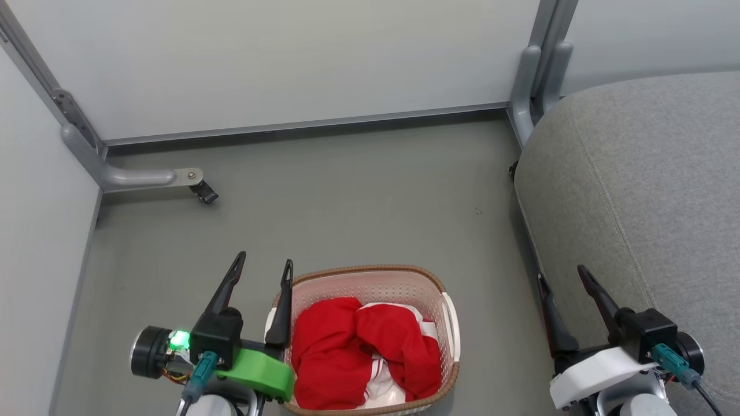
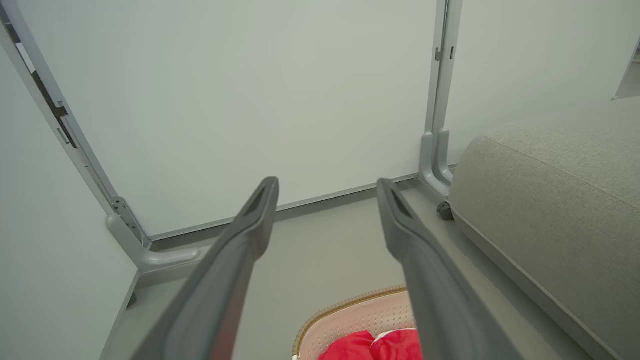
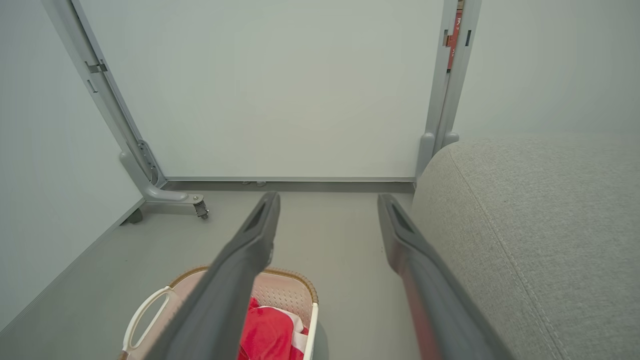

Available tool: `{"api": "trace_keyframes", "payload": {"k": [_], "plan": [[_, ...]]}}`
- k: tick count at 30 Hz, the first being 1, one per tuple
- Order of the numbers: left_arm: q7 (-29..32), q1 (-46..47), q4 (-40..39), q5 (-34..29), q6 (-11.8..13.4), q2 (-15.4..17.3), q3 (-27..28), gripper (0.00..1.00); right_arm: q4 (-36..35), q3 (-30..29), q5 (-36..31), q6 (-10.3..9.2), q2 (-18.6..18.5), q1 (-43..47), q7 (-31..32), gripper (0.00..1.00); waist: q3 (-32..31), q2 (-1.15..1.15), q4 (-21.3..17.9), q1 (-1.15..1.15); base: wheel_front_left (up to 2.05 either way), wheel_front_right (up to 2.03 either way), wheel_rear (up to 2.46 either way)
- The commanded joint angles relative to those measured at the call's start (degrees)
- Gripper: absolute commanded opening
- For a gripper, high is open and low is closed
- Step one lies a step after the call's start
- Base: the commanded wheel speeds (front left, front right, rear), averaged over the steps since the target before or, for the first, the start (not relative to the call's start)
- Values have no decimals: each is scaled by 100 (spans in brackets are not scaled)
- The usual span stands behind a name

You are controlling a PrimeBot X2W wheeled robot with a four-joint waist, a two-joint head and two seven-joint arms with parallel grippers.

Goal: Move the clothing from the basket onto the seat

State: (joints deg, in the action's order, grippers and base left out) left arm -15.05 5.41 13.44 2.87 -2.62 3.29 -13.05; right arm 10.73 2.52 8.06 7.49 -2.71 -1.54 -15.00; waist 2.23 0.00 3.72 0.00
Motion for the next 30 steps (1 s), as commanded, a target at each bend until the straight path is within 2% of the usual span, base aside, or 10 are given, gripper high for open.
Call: {"api": "trace_keyframes", "payload": {"k": [1,14,30], "plan": [[-19,126,29,-49,-52,19,-18,100,-17,7,-18,0,-32,-73,-28,100,57,0,-46,0,0,0,0],[-13,1031,806,-216,-386,273,-423,100,-285,286,-28,-1,-30,-466,-22,100,724,0,-717,0,0,0,0],[-13,2240,2367,-242,-484,752,-1142,100,-583,493,108,-1,-26,-1004,-22,100,1839,0,-1473,0,0,0,0]]}}
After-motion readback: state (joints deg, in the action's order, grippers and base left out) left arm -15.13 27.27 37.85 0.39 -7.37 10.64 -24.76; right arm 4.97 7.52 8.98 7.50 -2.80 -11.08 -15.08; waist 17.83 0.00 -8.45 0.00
